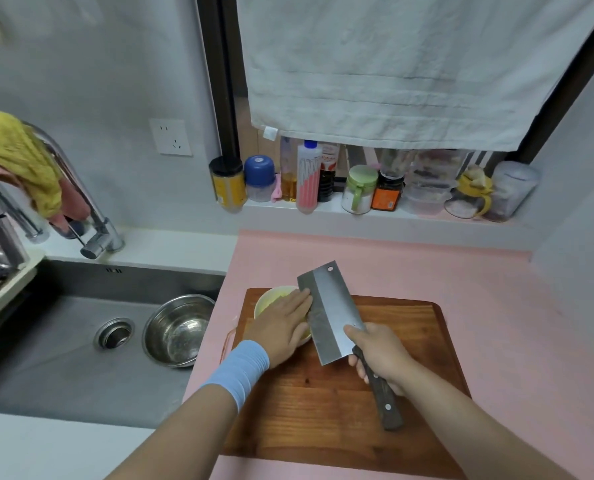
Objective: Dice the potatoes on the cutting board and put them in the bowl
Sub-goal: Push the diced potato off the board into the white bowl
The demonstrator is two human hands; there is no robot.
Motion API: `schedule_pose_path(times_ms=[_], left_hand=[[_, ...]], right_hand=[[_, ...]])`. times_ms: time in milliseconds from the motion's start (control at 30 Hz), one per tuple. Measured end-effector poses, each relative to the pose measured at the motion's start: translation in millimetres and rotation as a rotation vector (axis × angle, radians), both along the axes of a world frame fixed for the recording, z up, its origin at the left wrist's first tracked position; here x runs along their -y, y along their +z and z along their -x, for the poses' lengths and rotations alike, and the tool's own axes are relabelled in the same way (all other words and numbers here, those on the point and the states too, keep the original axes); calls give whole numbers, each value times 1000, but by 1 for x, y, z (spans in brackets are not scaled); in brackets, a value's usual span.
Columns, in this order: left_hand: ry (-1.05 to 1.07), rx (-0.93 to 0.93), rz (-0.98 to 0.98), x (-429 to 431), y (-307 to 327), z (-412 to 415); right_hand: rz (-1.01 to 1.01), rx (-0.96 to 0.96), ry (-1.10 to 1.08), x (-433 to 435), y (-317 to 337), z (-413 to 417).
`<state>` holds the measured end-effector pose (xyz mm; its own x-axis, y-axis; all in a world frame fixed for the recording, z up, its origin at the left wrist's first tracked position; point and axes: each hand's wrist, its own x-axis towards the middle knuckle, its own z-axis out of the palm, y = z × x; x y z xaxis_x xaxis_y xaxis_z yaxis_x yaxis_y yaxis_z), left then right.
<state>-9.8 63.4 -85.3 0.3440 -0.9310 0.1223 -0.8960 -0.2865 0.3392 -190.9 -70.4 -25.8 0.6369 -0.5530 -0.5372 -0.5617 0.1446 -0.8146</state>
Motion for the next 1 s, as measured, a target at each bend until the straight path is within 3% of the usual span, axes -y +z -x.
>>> schedule_pose_path(times_ms=[100, 200, 333, 433, 700, 900, 1000], left_hand=[[76, -27, 12, -2, -1, -5], [220, -78, 196, -1, 10, -10], [362, -113, 509, 10, 36, 1], [386, -91, 633, 18, 46, 23], [61, 67, 341, 50, 13, 99], [-16, 57, 110, 52, -20, 125], [13, 42, 21, 45, -31, 126]], right_hand=[[65, 5, 27, 10, 3, 6], [229, 26, 77, 30, 9, 21], [689, -15, 247, 64, 12, 58], [969, -22, 405, 88, -6, 88], [1437, -43, 625, 101, -71, 122], [1443, -55, 690, 91, -90, 121], [1330, -210, 832, 87, -95, 121]])
